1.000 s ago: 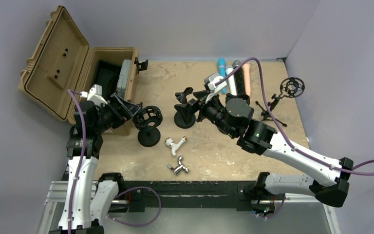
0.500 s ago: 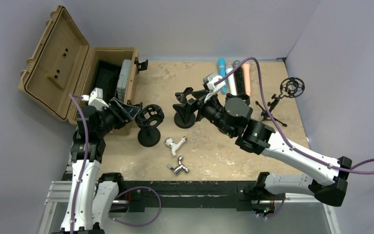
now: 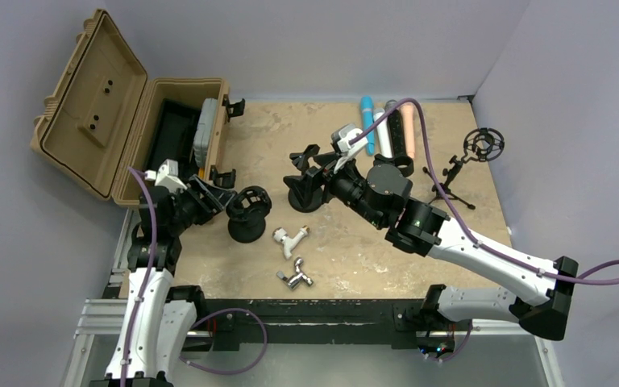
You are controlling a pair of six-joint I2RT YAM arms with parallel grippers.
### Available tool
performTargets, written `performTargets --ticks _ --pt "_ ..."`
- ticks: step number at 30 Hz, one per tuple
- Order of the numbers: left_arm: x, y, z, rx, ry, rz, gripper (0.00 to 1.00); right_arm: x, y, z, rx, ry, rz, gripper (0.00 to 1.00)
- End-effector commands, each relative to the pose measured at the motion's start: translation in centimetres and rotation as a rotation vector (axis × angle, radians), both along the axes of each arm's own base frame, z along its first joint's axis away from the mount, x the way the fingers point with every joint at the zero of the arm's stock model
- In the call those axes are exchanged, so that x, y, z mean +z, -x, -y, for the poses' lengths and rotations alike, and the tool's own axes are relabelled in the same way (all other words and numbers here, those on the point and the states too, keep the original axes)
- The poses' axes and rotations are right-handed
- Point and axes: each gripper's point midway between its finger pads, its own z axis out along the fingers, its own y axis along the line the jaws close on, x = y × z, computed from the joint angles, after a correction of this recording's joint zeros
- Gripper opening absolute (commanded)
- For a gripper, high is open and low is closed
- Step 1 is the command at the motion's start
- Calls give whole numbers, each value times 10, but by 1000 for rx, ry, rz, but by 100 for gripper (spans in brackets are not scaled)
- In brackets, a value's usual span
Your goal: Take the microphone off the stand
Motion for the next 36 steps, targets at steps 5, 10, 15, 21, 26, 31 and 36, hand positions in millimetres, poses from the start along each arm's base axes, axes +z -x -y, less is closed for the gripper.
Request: performTargets --ticks 5,10,15,21,26,31,36 --pt "-47 19 -14 30 -97 -177 59 8 1 -3 12 -47 13 86" --pt "-14 16 -11 7 -98 -117 65 9 1 0 1 -52 15 86" --pt "46 13 -8 -29 -116 -16 79 11 -11 17 -111 -82 -10 88" --pt "128 19 -1 -55 -119 168 87 9 -33 59 -383 -113 -63 90" --pt "178 37 11 -109 -103 335 89 27 -34 109 -575 -201 -78 90" --pt "209 57 19 -153 -117 478 89 53 -24 162 -717 -292 -54 87" --pt "240 71 21 -149 -112 593 90 90 -7 195 -705 -362 18 98"
